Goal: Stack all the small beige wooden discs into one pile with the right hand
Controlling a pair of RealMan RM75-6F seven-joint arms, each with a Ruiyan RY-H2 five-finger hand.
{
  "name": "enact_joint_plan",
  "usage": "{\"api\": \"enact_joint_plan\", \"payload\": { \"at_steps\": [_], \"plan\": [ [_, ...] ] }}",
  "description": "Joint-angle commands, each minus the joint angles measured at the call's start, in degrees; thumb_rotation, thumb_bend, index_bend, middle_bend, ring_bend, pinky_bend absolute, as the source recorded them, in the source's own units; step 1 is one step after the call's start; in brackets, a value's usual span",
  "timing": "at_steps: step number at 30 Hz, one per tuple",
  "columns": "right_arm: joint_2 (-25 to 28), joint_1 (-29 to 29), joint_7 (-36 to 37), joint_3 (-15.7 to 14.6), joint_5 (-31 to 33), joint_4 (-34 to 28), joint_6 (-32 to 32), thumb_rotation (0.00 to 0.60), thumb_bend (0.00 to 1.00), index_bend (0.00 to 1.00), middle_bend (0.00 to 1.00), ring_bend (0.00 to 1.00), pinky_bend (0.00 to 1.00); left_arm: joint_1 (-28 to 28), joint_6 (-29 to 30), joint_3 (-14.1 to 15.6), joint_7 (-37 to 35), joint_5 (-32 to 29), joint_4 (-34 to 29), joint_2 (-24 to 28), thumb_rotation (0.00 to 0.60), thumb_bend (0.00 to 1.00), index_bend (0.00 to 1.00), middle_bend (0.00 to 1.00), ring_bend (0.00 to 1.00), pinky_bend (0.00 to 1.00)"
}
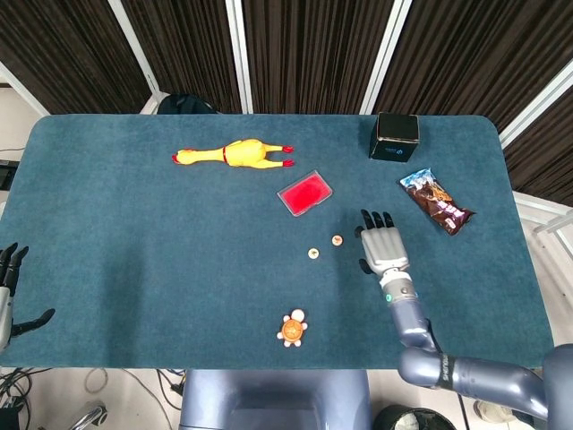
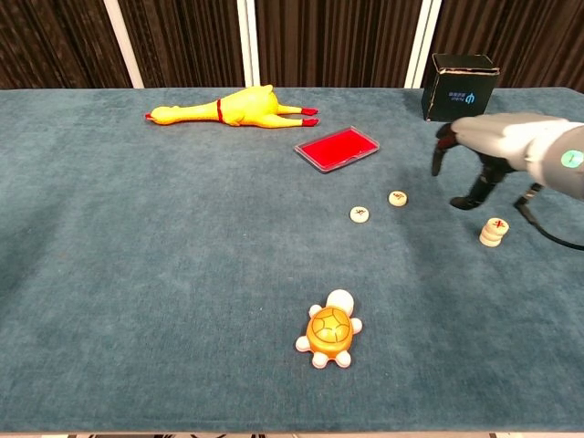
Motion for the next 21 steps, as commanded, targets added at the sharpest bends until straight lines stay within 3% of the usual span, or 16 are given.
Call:
{"api": "enact_joint_plan", "payload": {
  "at_steps": [1, 21],
  "plan": [
    [-2.5, 2.5, -2.6, 1.5, 3.2, 2.1, 0.7, 0.600, 0.40, 0.34, 0.00, 0.00, 0.00, 0.0, -0.1, 0.0, -0.1, 0.0, 0.0, 0.0, 0.600, 0.01, 0.08, 0.00, 0.00, 0.00],
    [-11.1, 7.9, -6.5, 3.6, 10.9, 14.6, -0.1, 0.600, 0.40, 0.34, 0.00, 0.00, 0.00, 0.0, -0.2, -0.2, -0.9, -0.5, -0.1, 0.2, 0.600, 0.01, 0.08, 0.00, 0.00, 0.00]
  ]
}}
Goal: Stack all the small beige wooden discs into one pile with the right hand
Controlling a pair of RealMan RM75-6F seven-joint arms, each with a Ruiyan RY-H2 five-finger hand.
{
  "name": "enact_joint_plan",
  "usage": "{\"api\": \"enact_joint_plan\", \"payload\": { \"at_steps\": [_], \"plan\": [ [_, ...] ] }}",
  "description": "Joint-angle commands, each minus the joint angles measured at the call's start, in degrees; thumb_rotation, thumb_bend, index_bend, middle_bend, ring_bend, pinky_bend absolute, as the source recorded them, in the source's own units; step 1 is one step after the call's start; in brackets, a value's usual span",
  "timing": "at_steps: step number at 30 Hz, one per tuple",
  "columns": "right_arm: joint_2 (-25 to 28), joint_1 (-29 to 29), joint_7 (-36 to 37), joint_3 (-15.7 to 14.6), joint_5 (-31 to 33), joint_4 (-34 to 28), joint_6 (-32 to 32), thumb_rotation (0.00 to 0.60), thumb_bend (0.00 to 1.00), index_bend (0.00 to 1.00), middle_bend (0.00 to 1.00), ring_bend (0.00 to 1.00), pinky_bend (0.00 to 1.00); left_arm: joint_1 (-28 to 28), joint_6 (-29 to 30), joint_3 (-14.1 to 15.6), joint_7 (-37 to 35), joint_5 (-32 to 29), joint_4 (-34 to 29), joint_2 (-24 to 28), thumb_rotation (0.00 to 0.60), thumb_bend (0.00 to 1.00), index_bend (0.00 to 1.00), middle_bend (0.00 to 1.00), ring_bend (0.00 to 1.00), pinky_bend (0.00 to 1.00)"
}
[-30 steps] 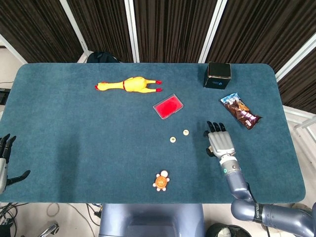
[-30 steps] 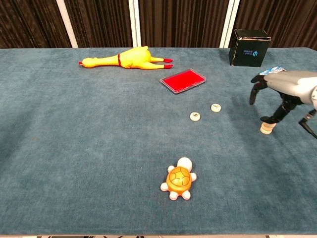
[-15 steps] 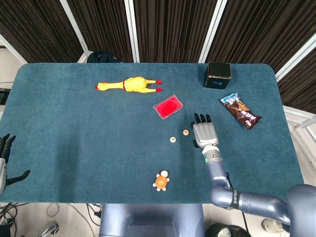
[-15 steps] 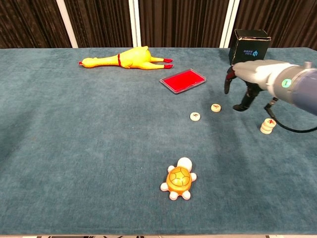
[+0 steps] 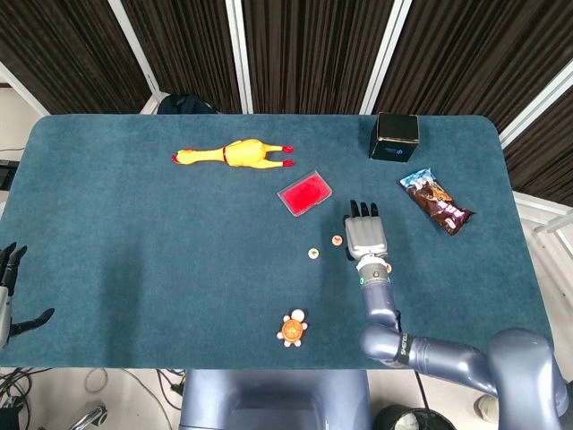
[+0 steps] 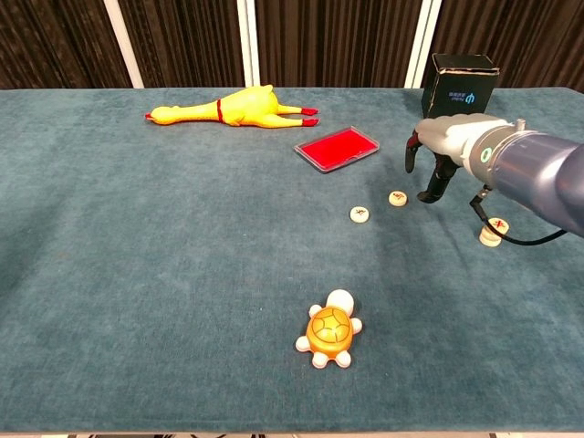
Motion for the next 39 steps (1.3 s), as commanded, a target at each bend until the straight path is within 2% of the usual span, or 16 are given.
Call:
{"api": "enact_joint_plan", "payload": {
  "at_steps": [1, 10, 18, 39],
  "plan": [
    [-1.2, 0.4, 0.0, 0.1, 0.7, 1.8, -0.7, 0.600, 0.40, 0.34, 0.00, 0.00, 0.00, 0.0, 0.0, 0.0, -0.1, -0.1, 0.0, 0.0, 0.600, 0.01, 0.08, 0.00, 0.00, 0.00],
    [-3.1, 0.9, 0.5, 0.3, 0.2, 4.3, -1.2, 0.600, 0.39, 0.34, 0.00, 0.00, 0.00, 0.0, -0.2, -0.1, -0.2, -0.3, 0.1, 0.0, 0.600, 0.01, 0.08, 0.00, 0.00, 0.00],
    [-5.3, 1.2, 1.4, 0.6, -0.8, 6.7, -1.5, 0.600, 0.40, 0.39, 0.00, 0.00, 0.00, 0.0, -0.1, -0.2, -0.2, -0.5, 0.0, 0.0, 0.600, 0.01, 0.08, 0.00, 0.00, 0.00],
    [-7.8, 1.3, 2.3, 1.7, -2.1, 10.7, -3.0, 0.600, 0.40, 0.45, 0.00, 0.00, 0.00, 0.0, -0.1, -0.3, -0.3, -0.7, 0.0, 0.0, 0.600, 0.01, 0.08, 0.00, 0.00, 0.00]
  ]
}}
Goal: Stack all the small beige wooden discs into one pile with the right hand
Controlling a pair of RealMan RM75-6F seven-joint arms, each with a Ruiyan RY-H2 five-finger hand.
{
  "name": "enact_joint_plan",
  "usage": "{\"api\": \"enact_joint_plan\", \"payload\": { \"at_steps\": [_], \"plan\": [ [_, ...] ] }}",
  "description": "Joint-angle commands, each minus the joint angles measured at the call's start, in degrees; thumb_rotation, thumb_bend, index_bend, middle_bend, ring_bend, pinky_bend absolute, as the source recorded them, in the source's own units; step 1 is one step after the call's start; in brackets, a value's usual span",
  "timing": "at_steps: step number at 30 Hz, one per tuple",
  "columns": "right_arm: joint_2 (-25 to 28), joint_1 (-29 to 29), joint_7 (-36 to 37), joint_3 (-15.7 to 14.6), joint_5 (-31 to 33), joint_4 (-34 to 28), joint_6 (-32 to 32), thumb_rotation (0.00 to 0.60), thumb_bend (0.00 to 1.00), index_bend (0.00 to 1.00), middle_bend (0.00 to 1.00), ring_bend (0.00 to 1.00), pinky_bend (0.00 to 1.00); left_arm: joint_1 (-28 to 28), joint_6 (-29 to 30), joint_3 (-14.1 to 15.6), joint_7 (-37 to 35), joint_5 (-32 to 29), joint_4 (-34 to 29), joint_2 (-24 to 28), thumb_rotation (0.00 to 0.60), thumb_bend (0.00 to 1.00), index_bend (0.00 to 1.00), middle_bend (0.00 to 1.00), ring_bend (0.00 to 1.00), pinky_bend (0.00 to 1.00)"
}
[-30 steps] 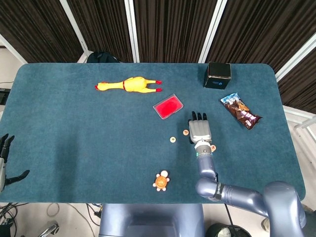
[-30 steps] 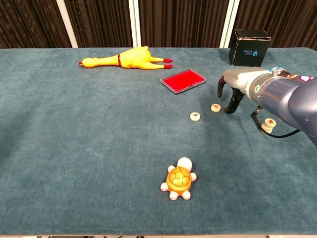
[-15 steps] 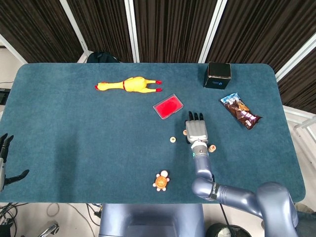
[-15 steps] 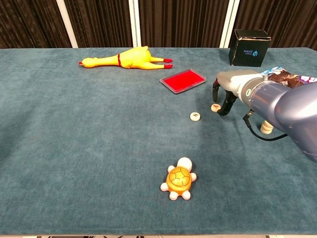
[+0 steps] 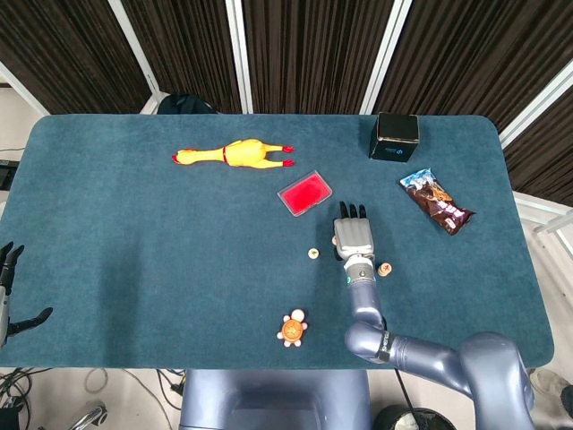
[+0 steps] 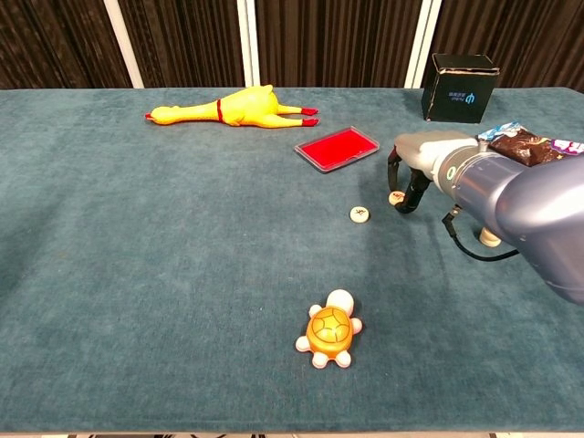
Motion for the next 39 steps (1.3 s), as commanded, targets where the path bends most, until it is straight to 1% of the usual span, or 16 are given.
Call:
{"api": "enact_joint_plan", "payload": {
  "at_steps": [1, 20, 34, 39],
  "plan": [
    [-0.3, 0.0, 0.1, 0.2, 0.0, 0.5, -0.3, 0.600, 0.40, 0.45, 0.00, 0.00, 0.00, 0.0, 0.0, 0.0, 0.0, 0.0, 0.0, 0.0, 0.600, 0.01, 0.08, 0.00, 0.00, 0.00],
    [-1.5, 0.1, 0.0, 1.0, -0.3, 2.8, -1.6, 0.600, 0.40, 0.48, 0.00, 0.00, 0.00, 0.0, -0.1, 0.0, -0.1, -0.2, 0.0, 0.1, 0.600, 0.01, 0.08, 0.00, 0.00, 0.00],
    [-1.1, 0.1, -1.7, 1.3, 0.7, 2.8, -2.0, 0.600, 0.40, 0.48, 0.00, 0.00, 0.00, 0.0, -0.1, 0.1, 0.1, -0.2, -0.2, 0.2, 0.600, 0.02, 0.08, 0.00, 0.00, 0.00],
    [-0.9, 0.1, -1.6, 1.6, 0.7, 2.6, -2.0, 0.600, 0.40, 0.51, 0.00, 0.00, 0.00, 0.0, -0.1, 0.1, 0.1, -0.2, -0.3, 0.2, 0.600, 0.01, 0.08, 0.00, 0.00, 0.00]
  ]
}}
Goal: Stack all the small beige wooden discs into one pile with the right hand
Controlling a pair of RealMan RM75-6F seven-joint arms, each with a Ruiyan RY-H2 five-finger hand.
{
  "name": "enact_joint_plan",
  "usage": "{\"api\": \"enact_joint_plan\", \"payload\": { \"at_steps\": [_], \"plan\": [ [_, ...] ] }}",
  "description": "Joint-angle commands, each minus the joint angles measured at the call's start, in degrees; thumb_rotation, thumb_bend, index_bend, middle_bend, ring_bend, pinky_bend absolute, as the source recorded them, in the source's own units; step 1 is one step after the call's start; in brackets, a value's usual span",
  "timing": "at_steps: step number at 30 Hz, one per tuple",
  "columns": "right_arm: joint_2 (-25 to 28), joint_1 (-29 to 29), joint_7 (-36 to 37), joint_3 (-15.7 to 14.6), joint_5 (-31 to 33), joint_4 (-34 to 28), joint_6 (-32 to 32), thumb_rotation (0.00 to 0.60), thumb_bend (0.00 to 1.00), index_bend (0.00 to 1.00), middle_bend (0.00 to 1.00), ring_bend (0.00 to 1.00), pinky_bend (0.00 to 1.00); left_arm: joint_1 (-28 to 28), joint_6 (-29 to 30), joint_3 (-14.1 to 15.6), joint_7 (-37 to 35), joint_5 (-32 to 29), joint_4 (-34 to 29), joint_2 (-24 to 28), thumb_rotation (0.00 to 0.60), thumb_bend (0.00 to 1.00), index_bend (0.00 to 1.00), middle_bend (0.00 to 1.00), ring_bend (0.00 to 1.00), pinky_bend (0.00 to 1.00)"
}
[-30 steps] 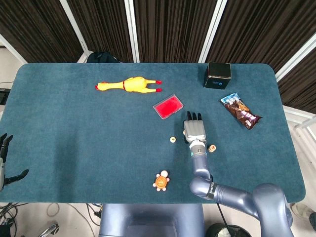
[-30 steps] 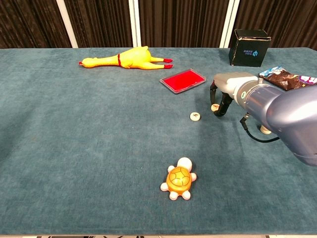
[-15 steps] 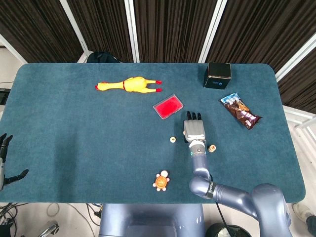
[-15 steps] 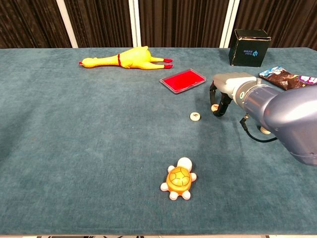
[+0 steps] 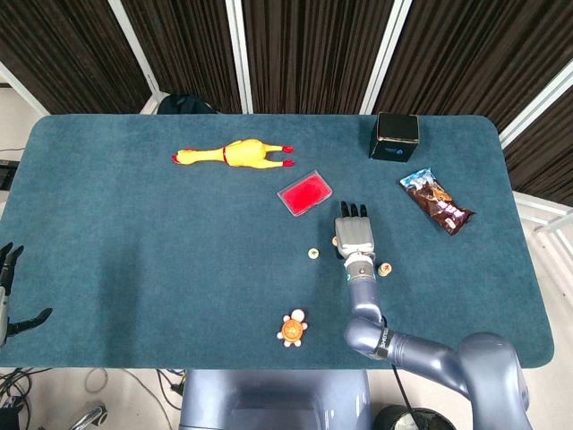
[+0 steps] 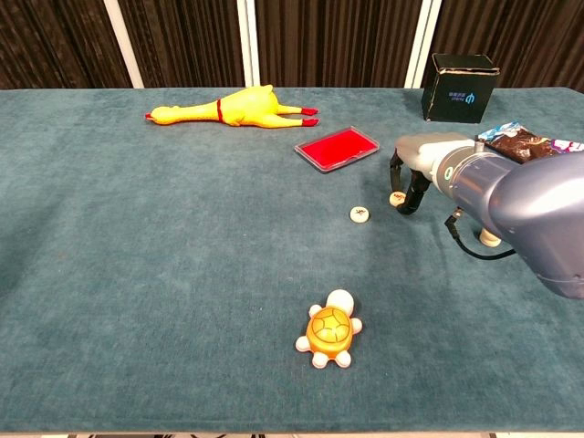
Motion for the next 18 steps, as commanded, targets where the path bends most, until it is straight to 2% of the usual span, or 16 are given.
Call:
{"api": "enact_joint_plan", "payload": {
  "at_steps": [1, 10, 13, 18],
  "plan": [
    [0.0, 0.0, 0.2, 0.1, -0.2, -0.1, 0.0, 0.600, 0.41, 0.51, 0.00, 0.00, 0.00, 0.0, 0.0, 0.0, 0.0, 0.0, 0.0, 0.0, 0.600, 0.01, 0.08, 0.00, 0.00, 0.00],
    [0.1, 0.1, 0.6, 0.5, -0.5, -0.5, 0.2, 0.600, 0.43, 0.53, 0.00, 0.00, 0.00, 0.0, -0.1, -0.1, -0.2, -0.2, -0.1, 0.1, 0.600, 0.01, 0.08, 0.00, 0.00, 0.00],
    [1.3, 0.4, -0.1, 0.7, -1.0, -2.4, 0.8, 0.600, 0.43, 0.53, 0.00, 0.00, 0.00, 0.0, 0.0, -0.1, -0.2, -0.2, 0.0, 0.1, 0.600, 0.01, 0.08, 0.00, 0.00, 0.00],
    [5.4, 0.6, -3.0, 1.6, 0.1, -9.2, 3.4, 0.600, 0.43, 0.53, 0.00, 0.00, 0.00, 0.0, -0.1, -0.1, -0.3, -0.1, 0.0, 0.1, 0.600, 0.01, 0.08, 0.00, 0.00, 0.00]
  ]
}}
